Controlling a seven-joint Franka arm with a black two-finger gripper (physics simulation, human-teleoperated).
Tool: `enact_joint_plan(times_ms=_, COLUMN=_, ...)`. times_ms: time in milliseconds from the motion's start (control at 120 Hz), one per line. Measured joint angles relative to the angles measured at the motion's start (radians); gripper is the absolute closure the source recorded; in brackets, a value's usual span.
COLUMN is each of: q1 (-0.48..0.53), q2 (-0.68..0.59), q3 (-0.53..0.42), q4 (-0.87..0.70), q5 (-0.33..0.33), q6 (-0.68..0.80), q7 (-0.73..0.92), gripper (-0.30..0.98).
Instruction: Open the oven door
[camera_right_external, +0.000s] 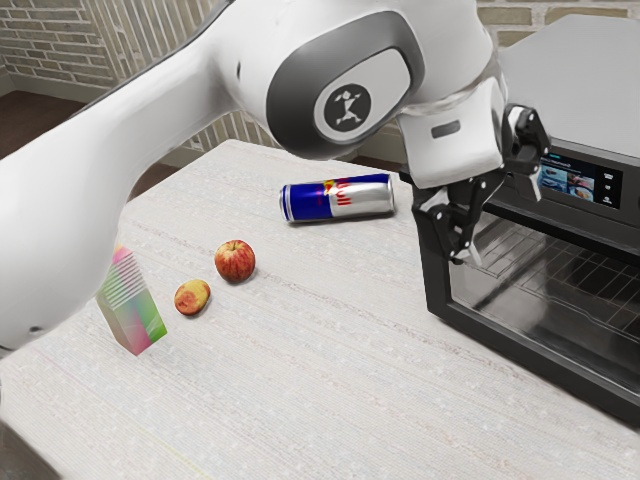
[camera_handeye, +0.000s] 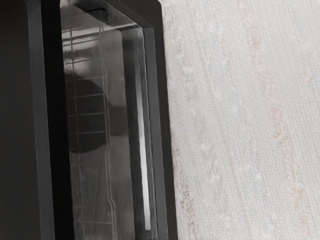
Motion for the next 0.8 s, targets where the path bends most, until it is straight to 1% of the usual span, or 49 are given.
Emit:
enact_joint_plan(times_ms=133, q1=0.000, q2=-0.018, q3=0.000, q4=-0.042, q5=0.011, q6=0.050, q7=0.001, gripper=0.00)
enact_joint_plan(times_ms=250, q1=0.000, q2=-0.019, q3=0.000, q4=-0.047, q5=0.015, q6=0.095, q7=0.001, gripper=0.00)
enact_joint_plan(times_ms=442, q1=0.000, q2=-0.015, q3=0.000, q4=-0.098, q5=0.015, q6=0.161, q7=0.002, gripper=0.00)
enact_joint_plan(times_ms=617, q1=0.000, q2=-0.004, q3=0.001, q4=-0.106, q5=0.015, q6=0.194, q7=0.003, gripper=0.00)
enact_joint_plan(times_ms=800, q1=0.001, q2=-0.010, q3=0.002, q4=-0.148, q5=0.013, q6=0.219, q7=0.004, gripper=0.00)
